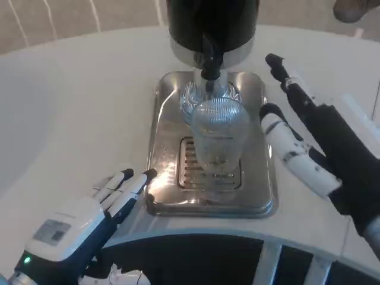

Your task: Grasp the cup under the faucet to collect the drink, then remove the cup.

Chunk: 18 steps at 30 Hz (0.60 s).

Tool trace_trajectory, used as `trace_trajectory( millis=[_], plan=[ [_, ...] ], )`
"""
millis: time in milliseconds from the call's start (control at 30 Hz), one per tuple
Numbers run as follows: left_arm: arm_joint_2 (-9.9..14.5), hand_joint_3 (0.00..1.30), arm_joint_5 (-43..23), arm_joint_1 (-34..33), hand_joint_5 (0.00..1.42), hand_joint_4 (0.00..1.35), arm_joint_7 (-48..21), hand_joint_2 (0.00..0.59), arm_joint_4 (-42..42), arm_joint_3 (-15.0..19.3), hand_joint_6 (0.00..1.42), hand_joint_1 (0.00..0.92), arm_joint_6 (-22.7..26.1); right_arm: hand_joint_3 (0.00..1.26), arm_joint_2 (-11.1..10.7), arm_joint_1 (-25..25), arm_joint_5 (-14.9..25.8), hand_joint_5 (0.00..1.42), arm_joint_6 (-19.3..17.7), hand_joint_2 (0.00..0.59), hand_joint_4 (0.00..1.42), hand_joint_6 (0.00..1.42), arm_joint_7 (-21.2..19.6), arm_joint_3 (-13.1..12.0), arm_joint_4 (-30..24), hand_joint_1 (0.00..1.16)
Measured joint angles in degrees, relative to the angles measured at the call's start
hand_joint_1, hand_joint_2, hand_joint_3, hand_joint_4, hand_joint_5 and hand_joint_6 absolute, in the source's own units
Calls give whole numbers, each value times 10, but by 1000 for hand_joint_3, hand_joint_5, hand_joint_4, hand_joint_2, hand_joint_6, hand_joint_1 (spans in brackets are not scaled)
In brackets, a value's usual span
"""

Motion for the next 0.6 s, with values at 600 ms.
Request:
trace_trajectory(
  millis=[600],
  plan=[
    [-1,0,-1,39,0,0,-23,70,-38,31,58,96,26,0,-33,-132,109,0,45,586,0,0,-120,32,129,233]
  ],
)
